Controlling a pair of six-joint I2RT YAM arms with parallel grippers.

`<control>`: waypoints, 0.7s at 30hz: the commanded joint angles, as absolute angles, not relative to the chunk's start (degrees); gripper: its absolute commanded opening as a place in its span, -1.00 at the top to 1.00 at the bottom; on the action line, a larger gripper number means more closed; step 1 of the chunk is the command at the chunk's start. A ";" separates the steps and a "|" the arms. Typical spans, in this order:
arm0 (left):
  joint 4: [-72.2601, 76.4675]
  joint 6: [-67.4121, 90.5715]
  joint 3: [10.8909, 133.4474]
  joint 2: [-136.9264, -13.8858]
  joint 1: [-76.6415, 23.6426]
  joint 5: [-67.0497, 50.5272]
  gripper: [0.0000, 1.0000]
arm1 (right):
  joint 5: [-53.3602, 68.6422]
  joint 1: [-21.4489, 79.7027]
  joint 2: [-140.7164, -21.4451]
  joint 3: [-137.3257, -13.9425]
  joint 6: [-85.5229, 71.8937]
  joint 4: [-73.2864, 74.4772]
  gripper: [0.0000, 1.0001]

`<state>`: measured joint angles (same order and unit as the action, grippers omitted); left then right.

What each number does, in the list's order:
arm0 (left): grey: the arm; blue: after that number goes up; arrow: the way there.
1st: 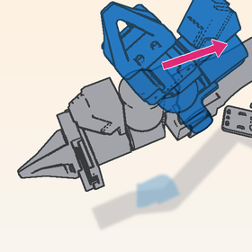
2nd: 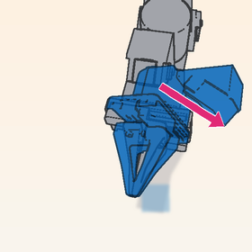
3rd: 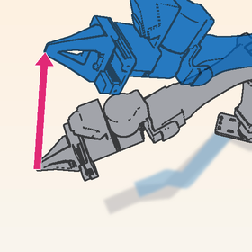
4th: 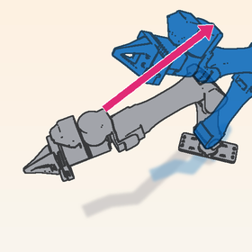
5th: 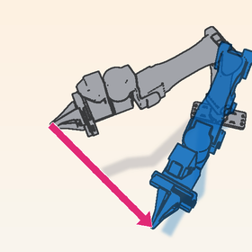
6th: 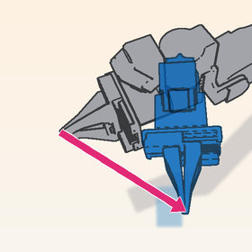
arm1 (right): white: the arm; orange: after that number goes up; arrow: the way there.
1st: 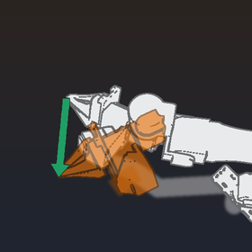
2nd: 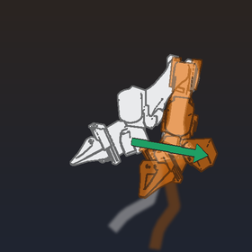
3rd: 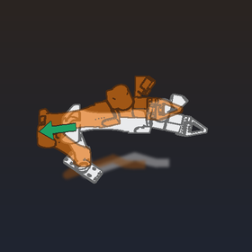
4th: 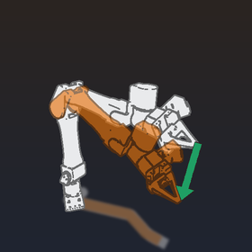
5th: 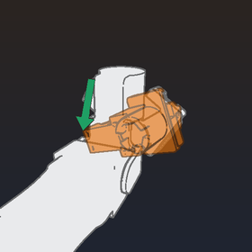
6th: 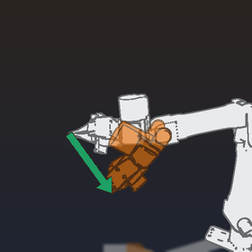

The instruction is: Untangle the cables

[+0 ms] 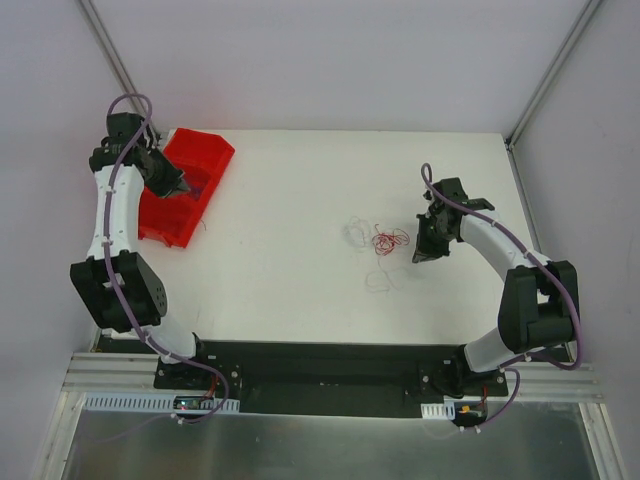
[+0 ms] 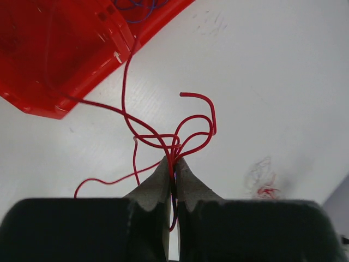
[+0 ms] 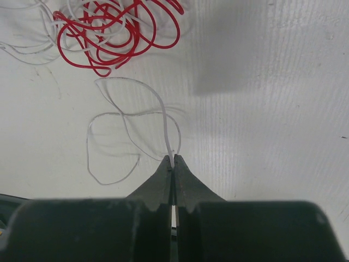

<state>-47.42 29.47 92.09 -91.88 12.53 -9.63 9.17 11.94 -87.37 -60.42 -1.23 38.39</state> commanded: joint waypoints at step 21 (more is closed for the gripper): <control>-44.91 65.74 92.63 -106.78 29.44 -32.44 1.00 | 10.02 12.48 -89.03 -61.96 -1.49 37.35 0.99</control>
